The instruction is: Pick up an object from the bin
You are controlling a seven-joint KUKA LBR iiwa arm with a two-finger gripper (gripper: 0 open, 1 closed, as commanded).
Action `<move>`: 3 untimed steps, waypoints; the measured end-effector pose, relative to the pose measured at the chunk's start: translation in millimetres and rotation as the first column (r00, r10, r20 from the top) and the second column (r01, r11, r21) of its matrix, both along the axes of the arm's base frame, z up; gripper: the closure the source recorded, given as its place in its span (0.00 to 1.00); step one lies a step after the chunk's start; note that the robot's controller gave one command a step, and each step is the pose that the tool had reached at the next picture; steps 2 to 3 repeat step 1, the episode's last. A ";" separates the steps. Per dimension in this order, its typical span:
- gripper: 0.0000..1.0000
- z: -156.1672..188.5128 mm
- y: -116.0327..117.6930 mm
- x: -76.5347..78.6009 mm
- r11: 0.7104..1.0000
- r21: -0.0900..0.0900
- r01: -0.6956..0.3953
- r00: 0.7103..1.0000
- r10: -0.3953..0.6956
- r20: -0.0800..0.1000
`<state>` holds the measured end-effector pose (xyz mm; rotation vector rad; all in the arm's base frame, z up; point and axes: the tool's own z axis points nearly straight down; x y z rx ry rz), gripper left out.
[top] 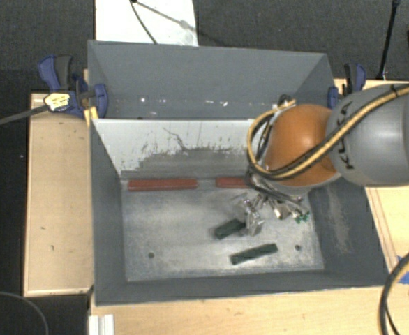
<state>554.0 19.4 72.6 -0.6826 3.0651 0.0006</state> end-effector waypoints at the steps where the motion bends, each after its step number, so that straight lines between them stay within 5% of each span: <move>1: 1.00 150.9 20.4 10.3 0.997 0.000 -0.076 0.997 0.076 0.010; 3: 1.00 150.9 20.4 10.3 0.997 0.000 -0.076 0.997 0.076 0.010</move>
Offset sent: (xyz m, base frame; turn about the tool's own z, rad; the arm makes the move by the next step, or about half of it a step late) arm 0.0078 0.0198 0.1452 -0.0789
